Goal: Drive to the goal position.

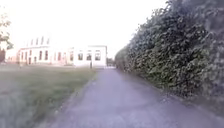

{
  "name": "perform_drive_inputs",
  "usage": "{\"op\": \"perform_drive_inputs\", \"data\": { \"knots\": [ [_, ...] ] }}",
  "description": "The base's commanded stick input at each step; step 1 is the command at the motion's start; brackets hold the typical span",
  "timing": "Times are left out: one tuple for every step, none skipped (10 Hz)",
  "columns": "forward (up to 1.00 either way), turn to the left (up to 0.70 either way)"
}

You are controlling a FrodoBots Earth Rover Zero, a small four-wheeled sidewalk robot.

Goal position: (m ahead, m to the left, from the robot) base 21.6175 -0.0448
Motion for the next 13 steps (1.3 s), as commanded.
{"op": "perform_drive_inputs", "data": {
  "knots": [
    [0.5, -0.5],
    [0.5, -0.09],
    [0.5, 0.0],
    [0.5, 0.0],
    [0.5, 0.0],
    [0.5, 0.0],
    [0.5, 0.0],
    [0.5, 0.0],
    [0.5, 0.0],
    [0.5, 0.0],
    [0.5, 0.0],
    [0.5, 0.0],
    [0.5, 0.0]
  ]
}}
